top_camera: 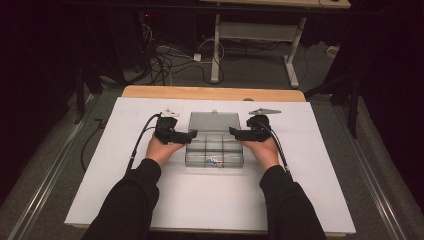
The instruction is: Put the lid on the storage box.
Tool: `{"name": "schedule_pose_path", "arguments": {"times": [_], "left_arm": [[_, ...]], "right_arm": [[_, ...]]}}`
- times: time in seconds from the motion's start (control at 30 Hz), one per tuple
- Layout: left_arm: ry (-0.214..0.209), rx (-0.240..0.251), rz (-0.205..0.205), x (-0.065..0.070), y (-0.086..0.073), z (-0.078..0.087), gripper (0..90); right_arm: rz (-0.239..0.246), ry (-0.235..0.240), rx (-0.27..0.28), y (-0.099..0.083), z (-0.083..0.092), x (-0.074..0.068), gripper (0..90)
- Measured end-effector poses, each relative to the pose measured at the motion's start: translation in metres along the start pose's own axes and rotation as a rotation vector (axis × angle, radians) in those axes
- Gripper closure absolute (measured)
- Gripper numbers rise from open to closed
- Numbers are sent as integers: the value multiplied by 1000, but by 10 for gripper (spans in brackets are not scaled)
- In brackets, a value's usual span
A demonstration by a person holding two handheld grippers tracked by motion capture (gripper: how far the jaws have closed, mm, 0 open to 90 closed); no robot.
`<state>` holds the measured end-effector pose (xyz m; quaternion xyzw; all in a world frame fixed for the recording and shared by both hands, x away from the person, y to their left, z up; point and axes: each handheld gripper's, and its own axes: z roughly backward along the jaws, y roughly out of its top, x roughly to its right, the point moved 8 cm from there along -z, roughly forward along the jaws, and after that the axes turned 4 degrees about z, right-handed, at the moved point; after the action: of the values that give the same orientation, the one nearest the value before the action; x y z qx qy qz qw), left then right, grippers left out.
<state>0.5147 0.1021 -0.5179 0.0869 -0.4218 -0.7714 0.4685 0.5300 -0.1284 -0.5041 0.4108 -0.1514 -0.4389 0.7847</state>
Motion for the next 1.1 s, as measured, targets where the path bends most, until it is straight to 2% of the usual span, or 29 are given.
{"name": "schedule_pose_path", "arguments": {"times": [0.13, 0.27, 0.37, 0.47, 0.8, 0.9, 1.1], "left_arm": [[0, -2, -7, 1, 0, -1, 0], [-6, -1, 1, 0, 0, -4, 0], [-10, -19, 8, -1, -4, -5, 0], [-13, -23, -10, 0, -5, -4, 0], [-20, -26, -3, 2, -5, -3, 0], [-23, -27, -2, 3, -5, -3, 0], [-28, -21, 4, 3, -4, 0, 0]], "right_arm": [[-25, 27, -4, 7, -5, -2, 236], [-28, 26, -19, 11, -12, -3, 253], [-41, 18, -47, 9, -18, 1, 253], [-65, 25, -71, 5, -22, 5, 252], [-123, 68, -93, 3, -32, 8, 248], [-159, 82, -101, 0, -37, 9, 248], [-188, 96, -108, -1, -40, 11, 245]]}}
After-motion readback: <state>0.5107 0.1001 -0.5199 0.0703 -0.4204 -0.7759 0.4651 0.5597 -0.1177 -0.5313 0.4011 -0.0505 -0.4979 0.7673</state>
